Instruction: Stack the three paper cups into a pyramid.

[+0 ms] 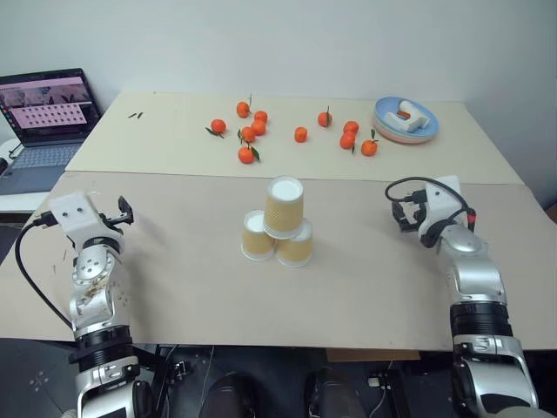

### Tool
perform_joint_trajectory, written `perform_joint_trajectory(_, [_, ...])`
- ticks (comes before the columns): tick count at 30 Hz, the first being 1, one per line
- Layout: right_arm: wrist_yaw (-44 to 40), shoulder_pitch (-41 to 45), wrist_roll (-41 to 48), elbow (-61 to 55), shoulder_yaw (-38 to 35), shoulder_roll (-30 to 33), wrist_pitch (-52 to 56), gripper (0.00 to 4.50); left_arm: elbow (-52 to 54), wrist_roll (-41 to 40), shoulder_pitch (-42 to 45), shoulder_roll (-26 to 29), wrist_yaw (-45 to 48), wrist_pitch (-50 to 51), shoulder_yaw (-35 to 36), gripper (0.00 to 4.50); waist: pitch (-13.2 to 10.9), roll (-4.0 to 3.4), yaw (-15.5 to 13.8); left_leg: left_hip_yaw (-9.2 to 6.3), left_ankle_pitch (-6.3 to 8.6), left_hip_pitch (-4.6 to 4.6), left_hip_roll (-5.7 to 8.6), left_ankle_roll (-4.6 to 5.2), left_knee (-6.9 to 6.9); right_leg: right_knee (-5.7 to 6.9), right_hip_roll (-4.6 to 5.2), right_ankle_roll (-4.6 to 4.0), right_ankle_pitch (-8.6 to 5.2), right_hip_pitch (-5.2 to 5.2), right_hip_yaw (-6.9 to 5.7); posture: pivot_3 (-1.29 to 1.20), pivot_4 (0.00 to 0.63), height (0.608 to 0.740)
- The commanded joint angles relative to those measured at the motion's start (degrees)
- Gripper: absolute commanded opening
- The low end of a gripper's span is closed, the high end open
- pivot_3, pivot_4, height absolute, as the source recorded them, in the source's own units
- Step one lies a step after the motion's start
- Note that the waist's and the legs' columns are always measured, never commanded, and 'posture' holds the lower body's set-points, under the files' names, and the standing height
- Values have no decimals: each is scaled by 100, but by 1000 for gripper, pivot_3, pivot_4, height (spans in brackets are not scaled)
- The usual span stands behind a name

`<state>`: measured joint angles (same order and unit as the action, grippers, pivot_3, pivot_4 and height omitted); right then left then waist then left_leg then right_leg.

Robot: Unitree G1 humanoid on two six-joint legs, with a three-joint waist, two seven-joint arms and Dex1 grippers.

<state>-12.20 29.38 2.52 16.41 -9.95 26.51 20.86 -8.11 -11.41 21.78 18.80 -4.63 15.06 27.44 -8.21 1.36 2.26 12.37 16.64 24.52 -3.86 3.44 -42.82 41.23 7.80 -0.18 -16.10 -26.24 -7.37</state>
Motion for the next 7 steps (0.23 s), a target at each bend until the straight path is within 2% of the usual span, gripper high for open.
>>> perform_joint_trajectory(1, [102, -26, -38, 97, -68, -19, -407, 4458, -6, 52, -22, 5, -45, -293, -18, 4500, 0, 0, 4, 0, 0, 0, 0, 0, 0, 0, 0, 0, 0, 0, 0, 0, 150, 686])
perform_joint_trajectory(7, [153, 8, -20, 127, -24, -114, -521, 4458, -113, 43, -33, -4, -51, -465, -46, 4500, 0, 0, 10, 0, 0, 0, -1, 0, -1, 2, -1, 0, 0, -1, 0, 0, 150, 686])
